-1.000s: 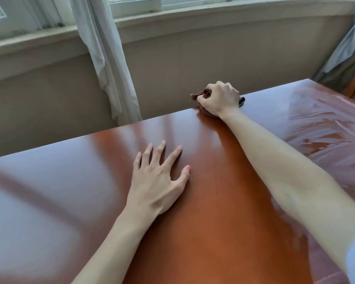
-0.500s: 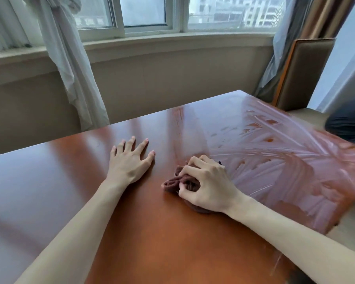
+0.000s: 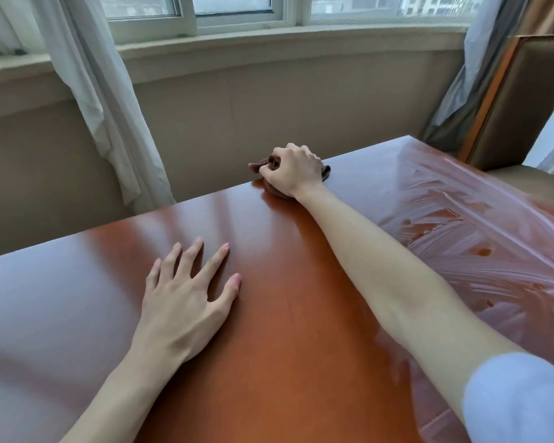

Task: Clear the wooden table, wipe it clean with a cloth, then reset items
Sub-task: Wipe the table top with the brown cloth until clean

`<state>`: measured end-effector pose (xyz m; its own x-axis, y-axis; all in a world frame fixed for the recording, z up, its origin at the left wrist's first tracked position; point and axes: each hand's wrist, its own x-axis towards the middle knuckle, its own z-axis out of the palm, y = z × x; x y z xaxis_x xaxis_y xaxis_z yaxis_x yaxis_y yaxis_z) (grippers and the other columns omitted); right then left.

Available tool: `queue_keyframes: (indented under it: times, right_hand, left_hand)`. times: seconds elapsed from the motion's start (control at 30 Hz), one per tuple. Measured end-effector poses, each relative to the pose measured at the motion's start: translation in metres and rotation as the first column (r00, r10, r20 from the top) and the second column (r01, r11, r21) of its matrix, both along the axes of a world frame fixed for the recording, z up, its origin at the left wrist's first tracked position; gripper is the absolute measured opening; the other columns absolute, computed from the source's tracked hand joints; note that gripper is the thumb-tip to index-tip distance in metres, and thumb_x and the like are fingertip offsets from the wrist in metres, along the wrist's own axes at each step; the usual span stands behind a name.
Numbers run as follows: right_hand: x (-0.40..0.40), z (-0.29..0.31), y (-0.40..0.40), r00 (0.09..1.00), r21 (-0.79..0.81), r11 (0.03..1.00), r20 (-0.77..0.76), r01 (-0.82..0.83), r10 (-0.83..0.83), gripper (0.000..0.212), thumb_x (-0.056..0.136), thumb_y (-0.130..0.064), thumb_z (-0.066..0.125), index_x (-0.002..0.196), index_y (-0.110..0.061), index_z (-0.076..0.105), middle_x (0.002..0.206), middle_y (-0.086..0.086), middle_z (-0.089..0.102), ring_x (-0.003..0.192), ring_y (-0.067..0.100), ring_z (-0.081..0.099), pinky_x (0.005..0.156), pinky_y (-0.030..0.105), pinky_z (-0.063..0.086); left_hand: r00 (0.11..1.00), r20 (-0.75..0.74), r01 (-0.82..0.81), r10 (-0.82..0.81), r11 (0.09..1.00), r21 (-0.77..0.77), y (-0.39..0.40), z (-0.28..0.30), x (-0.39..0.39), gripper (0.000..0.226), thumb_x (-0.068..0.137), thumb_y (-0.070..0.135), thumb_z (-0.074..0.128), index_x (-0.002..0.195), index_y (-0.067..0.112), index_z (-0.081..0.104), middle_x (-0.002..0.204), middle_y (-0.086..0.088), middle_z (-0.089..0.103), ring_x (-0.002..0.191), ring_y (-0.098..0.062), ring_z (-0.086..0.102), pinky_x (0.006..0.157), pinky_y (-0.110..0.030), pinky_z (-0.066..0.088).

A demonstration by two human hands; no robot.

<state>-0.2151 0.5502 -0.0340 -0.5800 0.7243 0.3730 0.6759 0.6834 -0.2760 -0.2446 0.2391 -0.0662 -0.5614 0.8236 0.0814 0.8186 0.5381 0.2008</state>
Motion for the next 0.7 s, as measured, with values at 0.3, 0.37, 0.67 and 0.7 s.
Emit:
queue_keyframes:
  times: [0.3, 0.37, 0.67, 0.7]
  right_hand:
    - [0.092, -0.004, -0.112, 0.994, 0.002, 0.994, 0.000, -0.106, 0.106, 0.028, 0.082, -0.053, 0.058, 0.084, -0.026, 0.066, 0.091, -0.005, 0.061, 0.095, 0.026, 0.058, 0.074, 0.034, 0.041]
    - [0.136, -0.007, -0.164, 0.987, 0.024, 0.987, -0.028, -0.159, 0.159, 0.027, 0.080, -0.053, 0.058, 0.082, -0.027, 0.067, 0.086, -0.008, 0.060, 0.089, 0.023, 0.058, 0.075, 0.034, 0.047]
    - [0.168, -0.003, -0.194, 0.967, 0.082, 0.964, 0.006, -0.254, 0.255, 0.028, 0.081, -0.054, 0.058, 0.083, -0.028, 0.066, 0.085, -0.009, 0.058, 0.085, 0.021, 0.056, 0.069, 0.032, 0.044]
    - [0.145, -0.003, -0.169, 0.977, 0.063, 0.975, 0.006, -0.214, 0.214, 0.026, 0.082, -0.054, 0.059, 0.079, -0.028, 0.061, 0.084, -0.009, 0.056, 0.087, 0.023, 0.057, 0.068, 0.032, 0.040]
  left_hand:
    - [1.000, 0.011, 0.008, -0.007, 1.000, -0.021, -0.001, 0.004, 0.002, 0.064, 0.095, 0.074, 0.022, 0.154, 0.052, 0.023, 0.167, 0.003, 0.018, 0.154, -0.024, 0.009, 0.125, -0.045, 0.006]
    - [1.000, 0.011, 0.020, -0.020, 0.999, -0.032, -0.003, 0.005, 0.003, 0.065, 0.094, 0.074, 0.021, 0.155, 0.050, 0.024, 0.167, 0.001, 0.018, 0.154, -0.027, 0.011, 0.124, -0.047, 0.009]
    - [0.999, 0.038, 0.032, -0.032, 0.999, -0.009, -0.003, 0.007, 0.005, 0.063, 0.097, 0.070, 0.025, 0.156, 0.048, 0.023, 0.168, 0.001, 0.016, 0.154, -0.026, 0.008, 0.125, -0.047, 0.006]
    - [0.999, 0.039, 0.029, -0.029, 1.000, -0.004, -0.004, 0.006, 0.005, 0.063, 0.097, 0.070, 0.024, 0.156, 0.049, 0.023, 0.168, 0.002, 0.015, 0.154, -0.025, 0.007, 0.125, -0.046, 0.005]
